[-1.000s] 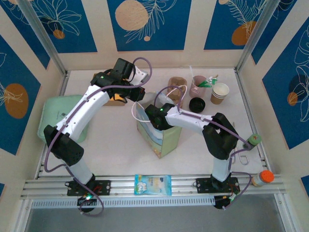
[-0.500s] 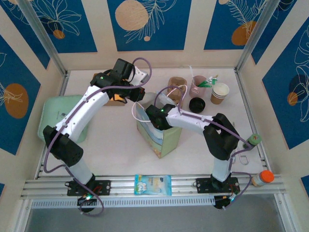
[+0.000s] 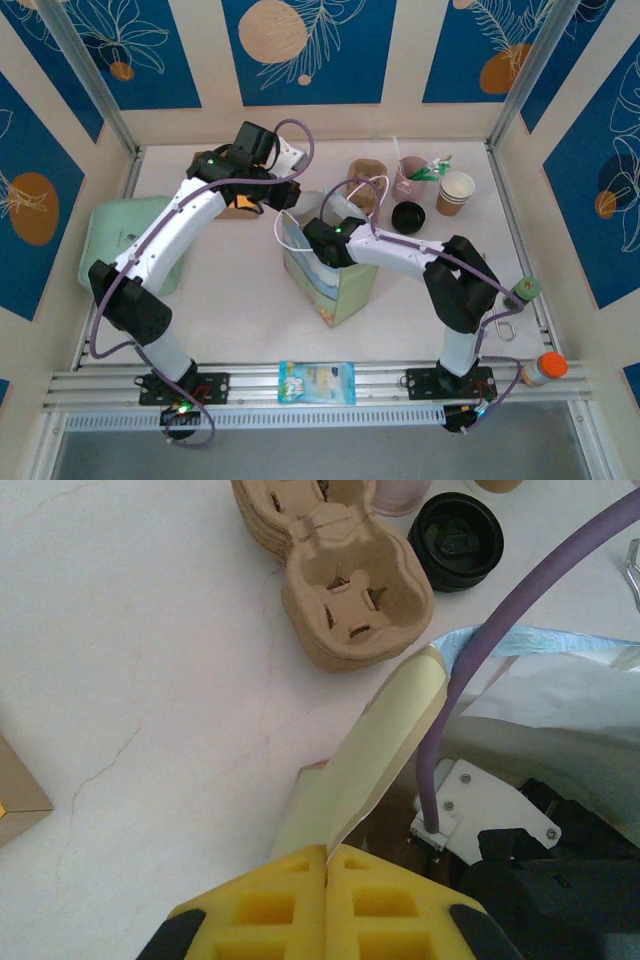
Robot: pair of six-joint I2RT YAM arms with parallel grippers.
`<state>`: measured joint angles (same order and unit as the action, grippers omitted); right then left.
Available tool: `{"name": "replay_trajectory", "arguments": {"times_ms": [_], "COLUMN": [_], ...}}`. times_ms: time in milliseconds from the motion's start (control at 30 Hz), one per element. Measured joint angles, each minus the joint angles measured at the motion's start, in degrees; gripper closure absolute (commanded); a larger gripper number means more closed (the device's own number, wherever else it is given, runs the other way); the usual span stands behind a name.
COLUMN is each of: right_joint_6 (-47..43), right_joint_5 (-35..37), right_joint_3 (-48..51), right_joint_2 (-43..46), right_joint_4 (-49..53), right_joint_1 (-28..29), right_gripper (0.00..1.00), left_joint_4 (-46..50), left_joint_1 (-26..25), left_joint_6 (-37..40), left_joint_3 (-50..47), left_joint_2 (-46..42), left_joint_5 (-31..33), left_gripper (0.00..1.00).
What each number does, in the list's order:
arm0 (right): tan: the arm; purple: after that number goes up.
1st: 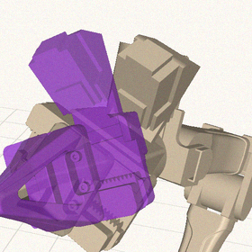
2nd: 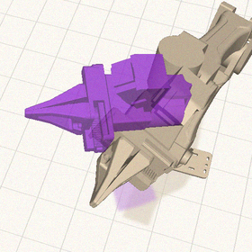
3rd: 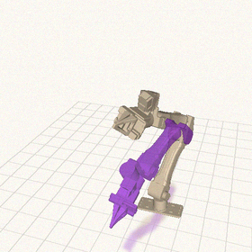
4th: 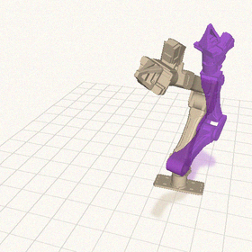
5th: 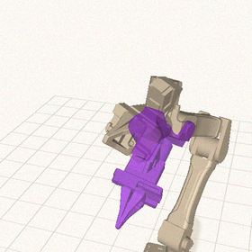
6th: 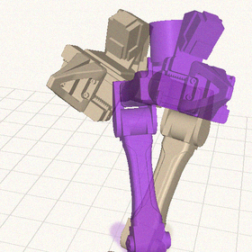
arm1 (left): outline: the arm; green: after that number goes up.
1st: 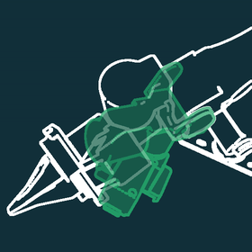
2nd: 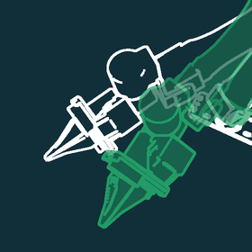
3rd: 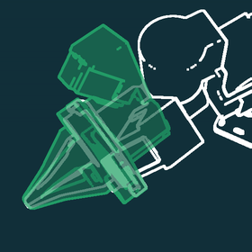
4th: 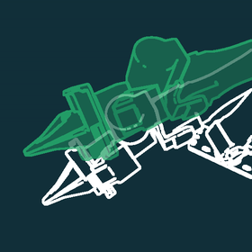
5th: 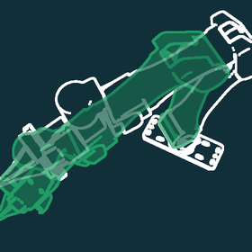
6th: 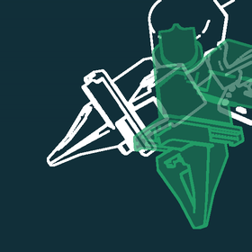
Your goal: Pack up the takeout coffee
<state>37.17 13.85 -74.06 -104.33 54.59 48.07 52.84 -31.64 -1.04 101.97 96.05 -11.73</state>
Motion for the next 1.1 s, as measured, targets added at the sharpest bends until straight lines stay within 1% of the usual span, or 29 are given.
{"name": "replay_trajectory", "arguments": {"times_ms": [133,233,367,467,567,667,767,800,1100], "right_joint_6": [-0.04,-0.04,-0.09,-0.09,-0.24,-0.26,-0.26,-0.24,-0.20], "right_joint_5": [0.13,0.31,0.52,0.72,0.92,0.96,0.96,0.96,1.07], "right_joint_3": [0.46,0.70,0.90,0.98,1.14,1.22,1.22,1.22,1.05], "right_joint_2": [0.04,0.04,0.04,0.13,0.26,0.24,0.24,0.20,-0.07], "right_joint_4": [-0.50,-0.81,-1.03,-1.18,-1.51,-2.25,-2.54,-2.60,-2.73], "right_joint_1": [0.00,0.00,0.02,0.07,0.17,0.24,0.35,0.35,0.55], "right_gripper": [0.48,0.44,0.34,0.21,0.12,0.07,0.04,0.00,0.01], "left_joint_4": [-0.17,-0.24,-0.37,-0.59,-0.57,-0.57,-0.57,-0.57,-0.57], "left_joint_1": [0.00,0.00,0.00,0.00,0.00,0.00,0.00,0.00,0.00], "left_joint_6": [0.00,0.00,0.00,0.00,0.00,0.00,0.00,0.00,0.00], "left_joint_3": [-0.11,-0.26,-0.50,-0.68,-0.70,-0.70,-0.70,-0.70,-0.79], "left_joint_2": [-0.02,-0.22,-0.44,-0.52,-0.68,-0.70,-0.74,-0.74,-0.74], "left_joint_5": [0.00,0.00,0.00,0.00,0.00,0.00,0.00,-0.02,0.00], "left_gripper": [1.00,1.00,1.00,1.00,1.00,1.00,0.99,0.99,0.99]}}
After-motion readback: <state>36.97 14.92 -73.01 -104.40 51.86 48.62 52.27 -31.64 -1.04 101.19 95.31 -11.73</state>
